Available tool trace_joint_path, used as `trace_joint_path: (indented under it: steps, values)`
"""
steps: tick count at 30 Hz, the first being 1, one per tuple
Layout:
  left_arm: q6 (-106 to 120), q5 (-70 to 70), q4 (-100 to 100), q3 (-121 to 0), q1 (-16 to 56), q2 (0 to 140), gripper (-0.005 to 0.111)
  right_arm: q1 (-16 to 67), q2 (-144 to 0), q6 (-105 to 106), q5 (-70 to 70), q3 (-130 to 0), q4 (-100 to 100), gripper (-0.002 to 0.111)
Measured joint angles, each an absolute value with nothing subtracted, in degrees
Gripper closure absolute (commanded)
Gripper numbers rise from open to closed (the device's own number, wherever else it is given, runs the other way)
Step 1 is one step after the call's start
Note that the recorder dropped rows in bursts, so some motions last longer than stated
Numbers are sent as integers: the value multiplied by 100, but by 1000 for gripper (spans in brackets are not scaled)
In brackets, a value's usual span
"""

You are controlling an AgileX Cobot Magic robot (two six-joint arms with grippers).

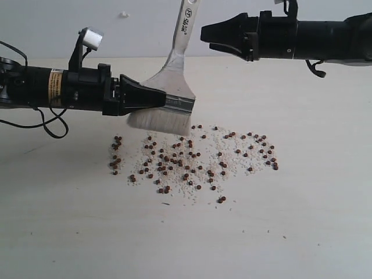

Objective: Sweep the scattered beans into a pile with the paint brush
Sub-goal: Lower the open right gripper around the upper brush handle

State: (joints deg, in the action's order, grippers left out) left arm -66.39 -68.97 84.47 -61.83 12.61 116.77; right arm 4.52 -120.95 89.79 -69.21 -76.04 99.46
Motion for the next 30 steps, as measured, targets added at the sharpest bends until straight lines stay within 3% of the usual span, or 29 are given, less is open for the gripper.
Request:
trace_joint_path:
  steps: [11,30]
  values:
    - [-6606,-7040,8383,-6183,1249,11677,107,1016,-12049,10523,-6834,-7640,9958,47]
    - [-6643,-6952,8315,-6183,1199,11677,107,302,-11539,9752,-6940,-7665,9713,47]
